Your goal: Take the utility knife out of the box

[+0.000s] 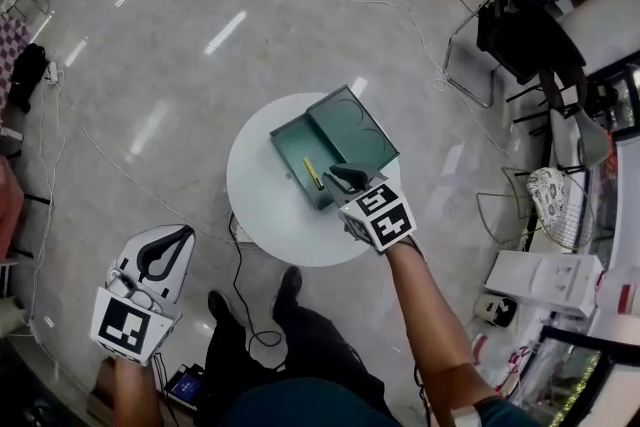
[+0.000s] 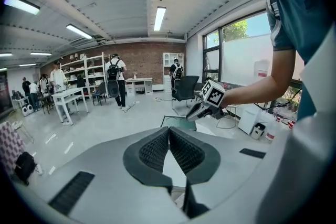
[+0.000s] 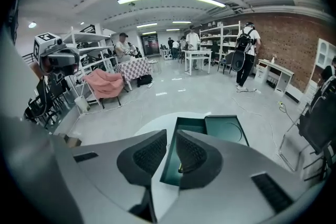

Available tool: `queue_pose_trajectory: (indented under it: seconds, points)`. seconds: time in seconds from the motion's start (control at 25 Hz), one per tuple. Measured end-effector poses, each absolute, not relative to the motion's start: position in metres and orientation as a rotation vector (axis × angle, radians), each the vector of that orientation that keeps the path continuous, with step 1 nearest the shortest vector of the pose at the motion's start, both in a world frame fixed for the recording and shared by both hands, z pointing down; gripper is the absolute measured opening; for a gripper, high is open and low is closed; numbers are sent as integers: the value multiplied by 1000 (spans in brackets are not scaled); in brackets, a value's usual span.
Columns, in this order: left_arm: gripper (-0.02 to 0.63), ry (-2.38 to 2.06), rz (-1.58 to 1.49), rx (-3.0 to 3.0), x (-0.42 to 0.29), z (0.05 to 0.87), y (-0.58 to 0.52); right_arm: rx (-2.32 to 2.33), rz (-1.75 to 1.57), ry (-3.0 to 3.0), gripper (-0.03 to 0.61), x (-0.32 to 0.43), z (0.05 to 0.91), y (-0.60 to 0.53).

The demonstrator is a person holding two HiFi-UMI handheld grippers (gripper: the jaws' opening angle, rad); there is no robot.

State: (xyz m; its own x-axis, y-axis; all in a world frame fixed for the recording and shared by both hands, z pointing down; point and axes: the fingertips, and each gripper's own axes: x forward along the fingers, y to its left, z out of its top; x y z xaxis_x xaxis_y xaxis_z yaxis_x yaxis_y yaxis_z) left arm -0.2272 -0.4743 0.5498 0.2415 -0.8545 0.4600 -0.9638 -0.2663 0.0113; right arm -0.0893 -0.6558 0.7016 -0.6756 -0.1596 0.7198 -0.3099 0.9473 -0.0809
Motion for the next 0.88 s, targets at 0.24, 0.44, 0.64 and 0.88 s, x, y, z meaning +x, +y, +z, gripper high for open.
queue_pose_trajectory:
  seconds: [0.24,0.44,0.64,0.88]
  points:
    - [21,-1682,527,2183,-234,586,-486,296,284,-2237,43,-96,768,-670]
    - [21,-1672,517,2149,-239,613,-488,265,310,-2168,137,-101,815,-674]
    - [21,-1664,515,2124,-245,636,-490,239,297,-2088,137,-107,856,-678]
    - [21,-1662,508,2094,-251,666,-487,207,267,-1985,143,-106,906,-679]
